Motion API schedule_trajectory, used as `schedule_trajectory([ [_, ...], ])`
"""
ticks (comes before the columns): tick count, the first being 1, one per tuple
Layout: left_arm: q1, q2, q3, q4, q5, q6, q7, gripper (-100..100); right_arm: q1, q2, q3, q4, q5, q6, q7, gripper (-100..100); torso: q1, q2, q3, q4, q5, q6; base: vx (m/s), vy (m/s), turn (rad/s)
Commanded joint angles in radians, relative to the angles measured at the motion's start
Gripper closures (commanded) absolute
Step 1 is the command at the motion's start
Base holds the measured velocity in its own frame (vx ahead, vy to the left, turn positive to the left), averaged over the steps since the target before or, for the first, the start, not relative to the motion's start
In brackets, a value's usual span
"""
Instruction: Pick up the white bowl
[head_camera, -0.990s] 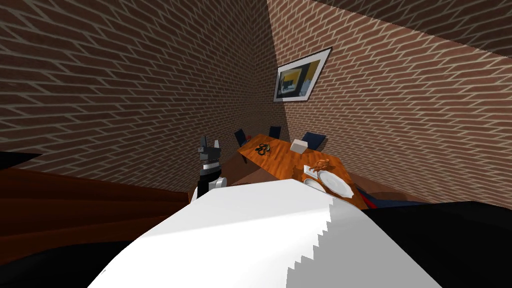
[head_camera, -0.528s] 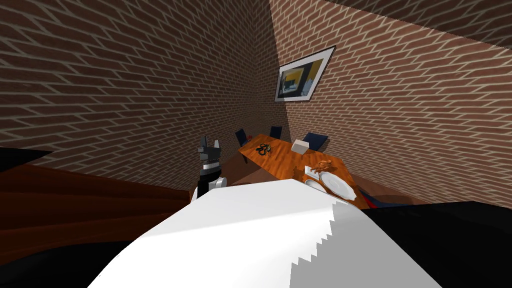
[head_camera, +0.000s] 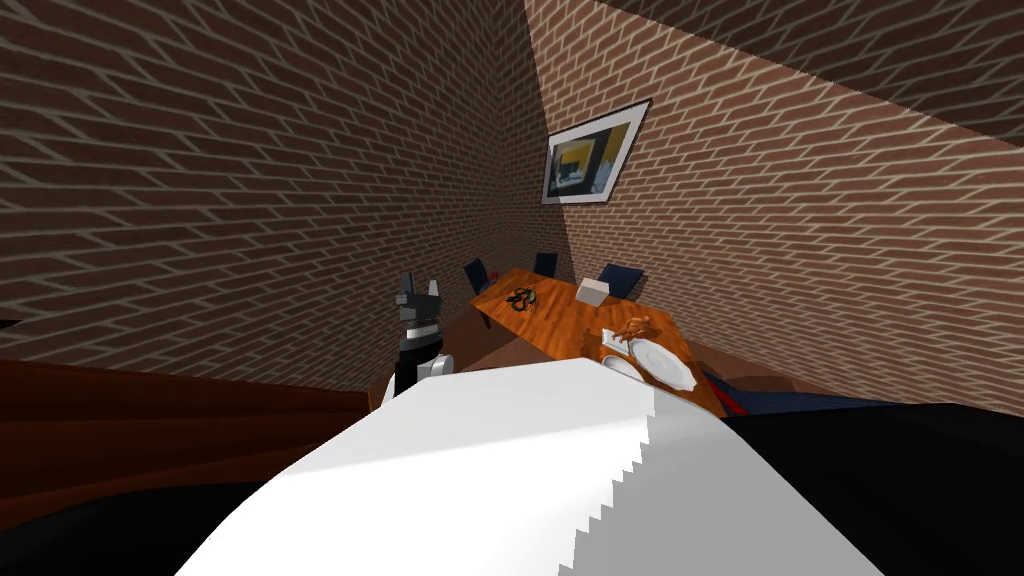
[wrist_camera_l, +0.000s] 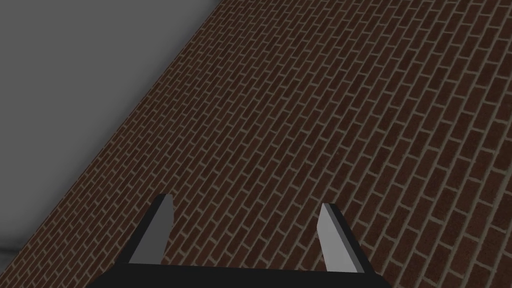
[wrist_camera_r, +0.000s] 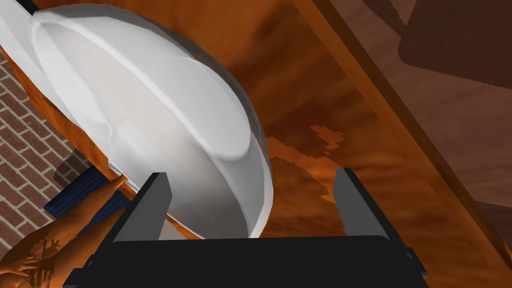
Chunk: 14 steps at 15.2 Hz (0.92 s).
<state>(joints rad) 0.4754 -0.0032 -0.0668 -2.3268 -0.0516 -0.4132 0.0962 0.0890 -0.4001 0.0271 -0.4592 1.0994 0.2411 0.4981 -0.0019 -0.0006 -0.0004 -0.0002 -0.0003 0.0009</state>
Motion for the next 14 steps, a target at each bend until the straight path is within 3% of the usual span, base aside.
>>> schedule_trajectory([
  [1,0.0,0.0,0.0,0.0,0.0,0.0,0.0,0,0.004,0.011,0.006,-0.022,-0.026,0.015,0.036,-100,0.0,0.0,0.0,0.0,0.0,0.0,0.01,-0.045,-0.14],
  [4,0.0,0.0,0.0,0.0,0.0,0.0,0.0,0,0.004,0.011,0.006,-0.022,-0.026,0.015,0.036,-100,0.0,0.0,0.0,0.0,0.0,0.0,0.004,-0.018,-0.011],
  [5,0.0,0.0,0.0,0.0,0.0,0.0,0.0,0,-0.004,0.043,0.026,-0.051,-0.032,0.047,0.074,-100,0.001,0.0,0.0,0.0,0.0,0.0,0.017,-0.054,-0.25],
  [8,0.0,0.0,0.0,0.0,0.0,0.0,0.0,0,-0.004,0.043,0.026,-0.051,-0.027,0.047,0.052,-100,-0.003,0.0,0.0,0.0,-0.001,0.0,0.018,-0.069,-0.115],
  [14,0.0,0.0,0.0,0.0,0.0,0.0,0.0,0,-0.011,0.074,0.046,-0.08,-0.039,0.079,0.112,-100,-0.001,0.0,0.0,0.0,0.0,0.0,0.01,-0.033,-0.065],
])
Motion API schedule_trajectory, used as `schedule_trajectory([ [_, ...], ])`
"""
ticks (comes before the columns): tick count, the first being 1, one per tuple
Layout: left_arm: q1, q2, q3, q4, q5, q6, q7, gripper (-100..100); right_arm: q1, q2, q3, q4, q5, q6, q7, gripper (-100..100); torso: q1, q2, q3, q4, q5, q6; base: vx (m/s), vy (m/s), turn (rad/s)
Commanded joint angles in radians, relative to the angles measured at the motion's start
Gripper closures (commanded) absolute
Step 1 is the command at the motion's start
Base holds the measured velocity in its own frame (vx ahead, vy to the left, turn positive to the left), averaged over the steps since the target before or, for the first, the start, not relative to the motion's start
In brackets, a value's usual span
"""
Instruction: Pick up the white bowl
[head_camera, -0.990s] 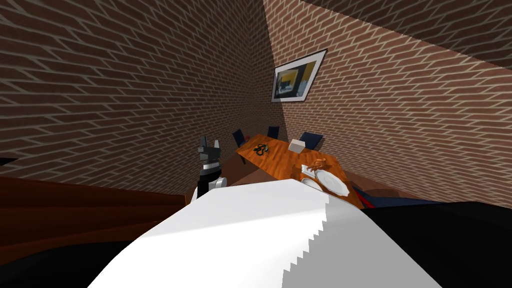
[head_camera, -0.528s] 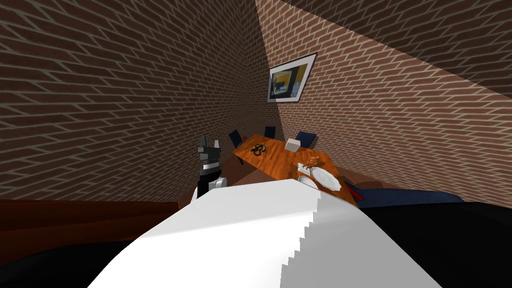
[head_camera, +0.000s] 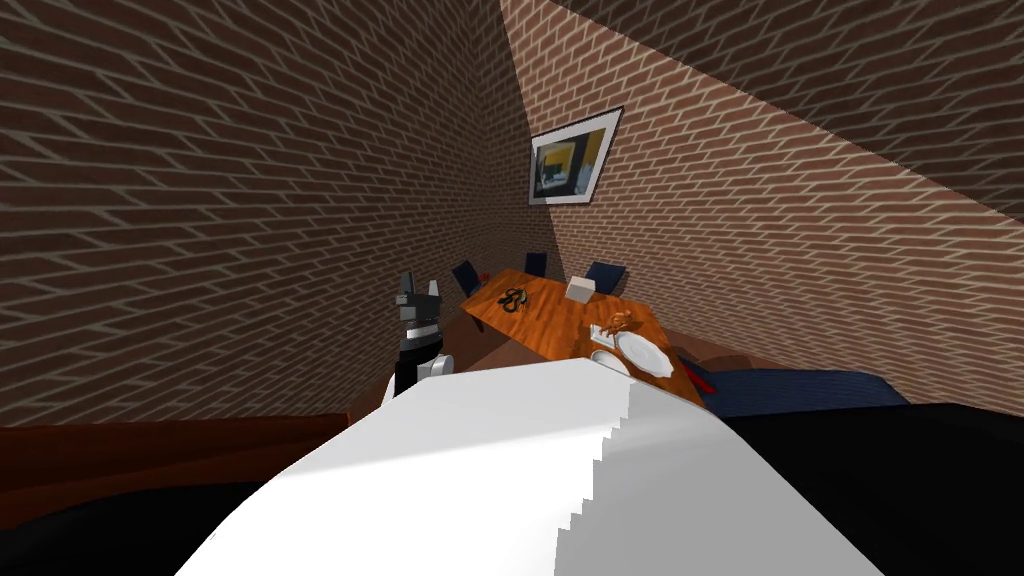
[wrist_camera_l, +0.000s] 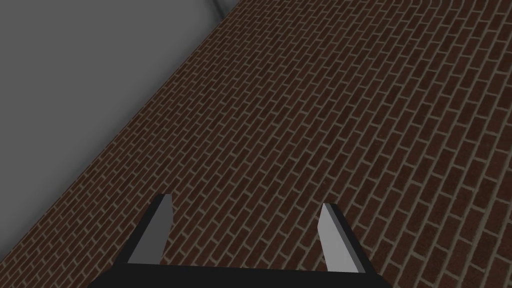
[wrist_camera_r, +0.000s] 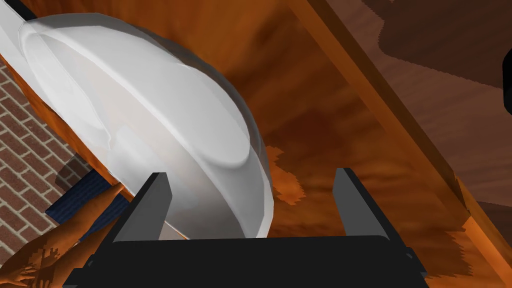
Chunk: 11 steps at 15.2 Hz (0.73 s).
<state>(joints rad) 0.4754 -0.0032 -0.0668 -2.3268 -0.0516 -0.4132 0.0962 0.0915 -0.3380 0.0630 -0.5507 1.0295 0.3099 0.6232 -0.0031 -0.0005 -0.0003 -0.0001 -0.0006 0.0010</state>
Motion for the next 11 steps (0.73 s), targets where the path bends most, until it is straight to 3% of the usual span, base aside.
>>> schedule_trajectory([
  [1,0.0,0.0,0.0,0.0,0.0,0.0,0.0,0,-0.014,0.012,0.01,0.012,0.031,0.01,-0.013,-100,0.0,0.0,0.0,0.0,0.0,0.0,0.02,-0.055,-0.122],
  [2,0.0,0.0,0.0,0.0,0.0,0.0,0.0,0,-0.021,0.043,0.031,-0.017,0.024,0.042,0.025,-100,0.0,0.0,0.0,0.0,0.0,0.0,0.031,-0.096,-0.295],
  [4,0.0,0.0,0.0,0.0,0.0,0.0,0.0,0,-0.021,0.043,0.031,-0.017,0.025,0.042,0.006,-100,-0.004,-0.002,-0.001,0.0,-0.001,0.0,0.034,-0.098,-0.167],
  [8,0.0,0.0,0.0,0.0,0.0,0.0,0.0,0,-0.014,0.049,0.032,-0.036,0.01,0.049,0.034,-100,0.0,0.0,0.0,0.0,0.0,0.0,0.013,-0.032,-0.038],
  [9,0.0,0.0,0.0,0.0,0.0,0.0,0.0,0,-0.012,0.051,0.033,-0.044,0.004,0.053,0.05,100,0.001,0.0,0.0,0.0,0.0,0.0,0.003,-0.007,0.002],
  [11,0.0,0.0,0.0,0.0,0.0,0.0,0.0,0,-0.012,0.051,0.033,-0.043,0.004,0.054,0.051,100,0.002,0.001,0.001,0.0,0.001,0.0,0.0,0.0,0.0],
])
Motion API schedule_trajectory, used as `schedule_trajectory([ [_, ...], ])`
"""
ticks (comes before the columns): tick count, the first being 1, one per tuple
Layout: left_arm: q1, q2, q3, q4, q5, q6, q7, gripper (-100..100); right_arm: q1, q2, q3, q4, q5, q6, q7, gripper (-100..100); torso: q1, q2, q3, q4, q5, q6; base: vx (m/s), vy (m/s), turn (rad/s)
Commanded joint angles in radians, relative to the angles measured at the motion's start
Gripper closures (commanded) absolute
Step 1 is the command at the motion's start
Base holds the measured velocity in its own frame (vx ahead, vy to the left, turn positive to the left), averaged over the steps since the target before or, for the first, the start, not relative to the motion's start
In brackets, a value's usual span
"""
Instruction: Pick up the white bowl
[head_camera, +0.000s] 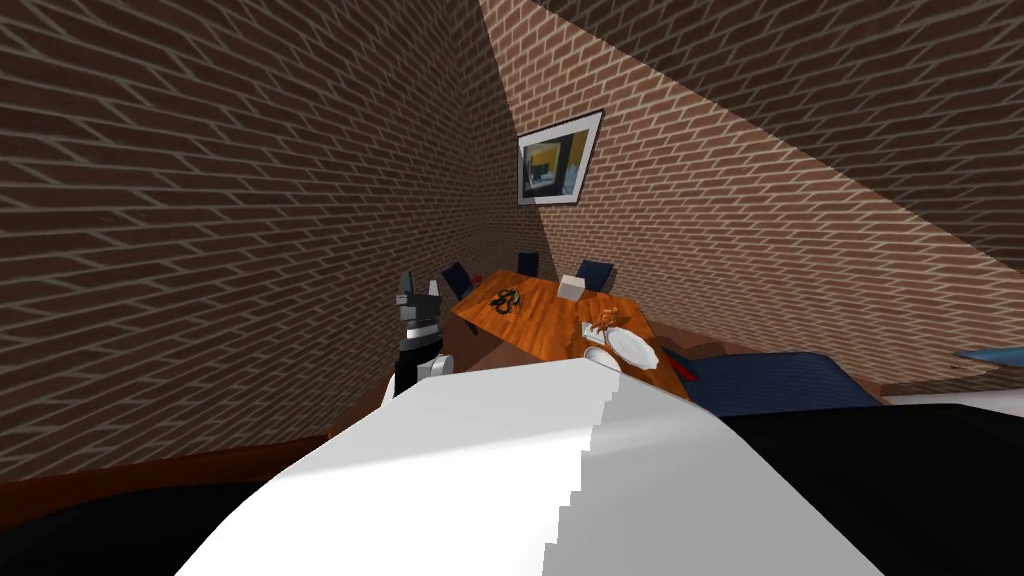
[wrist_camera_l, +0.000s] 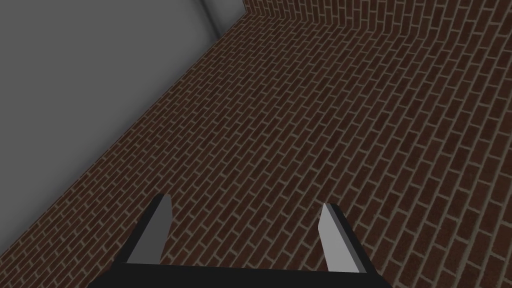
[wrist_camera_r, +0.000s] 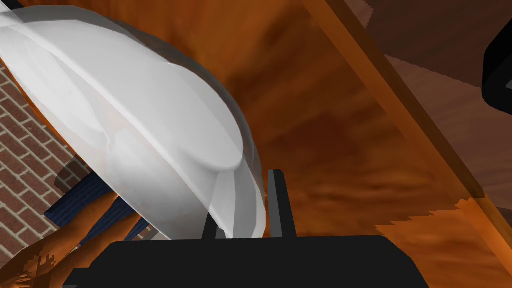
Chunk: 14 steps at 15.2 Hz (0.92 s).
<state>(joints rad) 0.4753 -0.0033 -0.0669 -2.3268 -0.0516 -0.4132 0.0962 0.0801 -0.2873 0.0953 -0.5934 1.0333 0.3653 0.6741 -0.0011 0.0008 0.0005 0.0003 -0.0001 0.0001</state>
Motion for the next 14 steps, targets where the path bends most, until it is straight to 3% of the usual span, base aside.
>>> schedule_trajectory([
  [1,0.0,0.0,0.0,0.0,0.0,0.0,0.0,0,0.0,0.0,0.0,0.0,0.0,0.0,0.0,100,0.0,0.0,0.0,0.0,0.0,0.0,0.003,-0.004,-0.014],
  [2,0.0,0.0,0.0,0.0,0.0,0.0,0.0,0,0.0,-0.002,-0.001,0.0,0.0,0.003,0.0,100,-0.001,0.001,0.0,0.0,-0.002,-0.001,0.0,0.0,0.0],
  [3,0.0,0.0,0.0,0.0,0.0,0.0,0.0,0,-0.006,-0.023,-0.012,0.04,0.023,-0.029,-0.045,100,-0.001,0.001,0.001,0.001,-0.001,-0.001,-0.021,0.057,0.23],
  [7,0.0,0.0,0.0,0.0,0.0,0.0,0.0,0,0.005,-0.07,-0.042,0.083,0.034,-0.077,-0.102,100,0.003,0.0,0.001,0.002,-0.003,-0.004,-0.031,0.106,0.242],
  [14,0.0,0.0,0.0,0.0,0.0,0.0,0.0,0,0.013,-0.102,-0.062,0.112,0.04,-0.11,-0.14,100,-0.001,-0.001,0.001,0.002,-0.001,-0.003,-0.019,0.057,0.081],
])
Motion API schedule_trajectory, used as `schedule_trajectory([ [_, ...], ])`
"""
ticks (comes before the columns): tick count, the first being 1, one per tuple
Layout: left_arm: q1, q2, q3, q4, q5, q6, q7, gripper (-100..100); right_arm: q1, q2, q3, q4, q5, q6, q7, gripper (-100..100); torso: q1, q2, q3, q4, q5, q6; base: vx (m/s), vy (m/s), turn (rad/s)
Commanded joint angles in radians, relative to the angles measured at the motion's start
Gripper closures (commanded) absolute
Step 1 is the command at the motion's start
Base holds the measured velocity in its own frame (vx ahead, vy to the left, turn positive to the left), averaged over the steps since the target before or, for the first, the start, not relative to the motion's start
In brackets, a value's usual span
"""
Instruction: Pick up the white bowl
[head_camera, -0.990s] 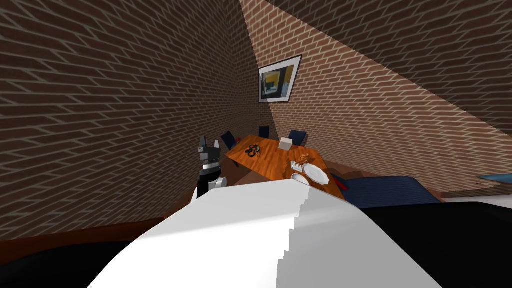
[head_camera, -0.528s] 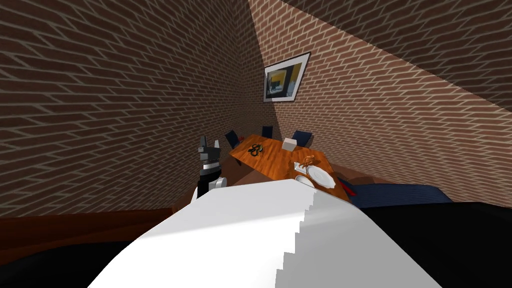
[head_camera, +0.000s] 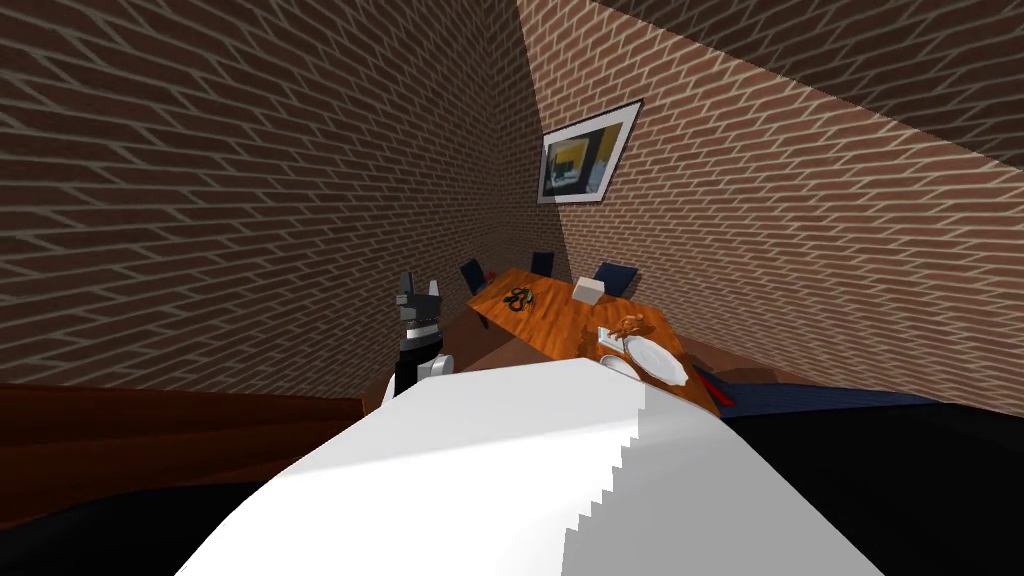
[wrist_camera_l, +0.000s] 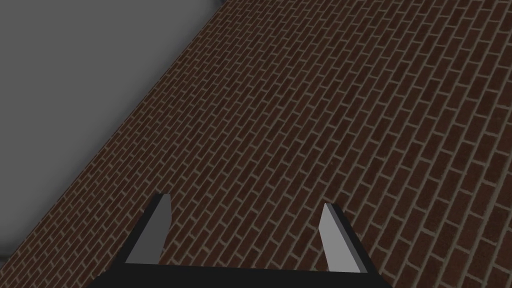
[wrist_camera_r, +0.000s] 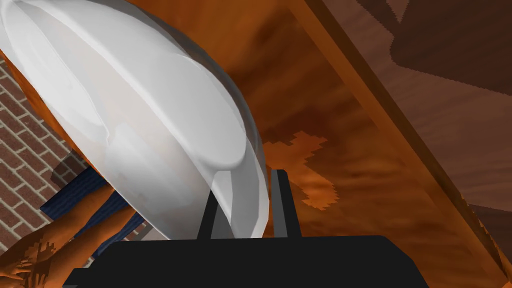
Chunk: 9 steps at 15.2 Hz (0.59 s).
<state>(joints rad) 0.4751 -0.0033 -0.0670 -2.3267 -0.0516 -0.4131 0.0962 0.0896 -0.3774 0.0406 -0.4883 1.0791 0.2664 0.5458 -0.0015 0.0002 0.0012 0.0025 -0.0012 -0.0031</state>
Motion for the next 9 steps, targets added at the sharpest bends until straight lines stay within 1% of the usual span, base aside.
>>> schedule_trajectory([
  [1,0.0,0.0,0.0,0.0,0.0,0.0,0.0,0,0.007,-0.027,-0.018,0.021,-0.002,-0.027,-0.031,100,0.0,0.0,0.0,0.0,0.0,0.0,-0.031,0.072,0.271],
  [3,0.0,0.0,0.0,0.0,0.0,0.0,0.0,0,0.015,-0.059,-0.038,0.05,0.005,-0.059,-0.069,100,0.004,0.0,0.0,0.0,0.001,-0.001,-0.021,0.113,0.318],
  [4,0.0,0.0,0.0,0.0,0.0,0.0,0.0,0,0.015,-0.059,-0.038,0.05,0.005,-0.059,-0.069,100,0.006,0.0,0.0,0.0,0.001,-0.001,-0.023,0.107,0.142],
  [5,0.0,0.0,0.0,0.0,0.0,0.0,0.0,0,0.015,-0.059,-0.038,0.049,-0.022,-0.059,-0.044,100,0.007,0.001,0.0,0.0,0.001,0.0,-0.016,0.085,0.002],
  [6,0.0,0.0,0.0,0.0,0.0,0.0,0.0,0,0.015,-0.059,-0.038,0.05,-0.012,-0.059,-0.043,100,0.006,0.0,0.0,0.0,0.001,0.0,-0.008,0.053,-0.034],
  [7,0.0,0.0,0.0,0.0,0.0,0.0,0.0,0,0.015,-0.059,-0.038,0.05,0.005,-0.059,-0.061,100,0.004,0.0,0.0,-0.001,0.001,0.001,-0.004,0.023,-0.027],
  [8,0.0,0.0,0.0,0.0,0.0,0.0,0.0,0,0.015,-0.059,-0.038,0.05,0.005,-0.059,-0.069,100,0.002,0.0,0.0,-0.001,0.001,0.0,0.0,0.0,0.0],
  [9,0.0,0.0,0.0,0.0,0.0,0.0,0.0,0,0.017,-0.058,-0.038,0.047,-0.006,-0.059,-0.051,100,0.001,-0.001,-0.001,0.0,0.001,0.0,0.0,0.0,0.0],
])
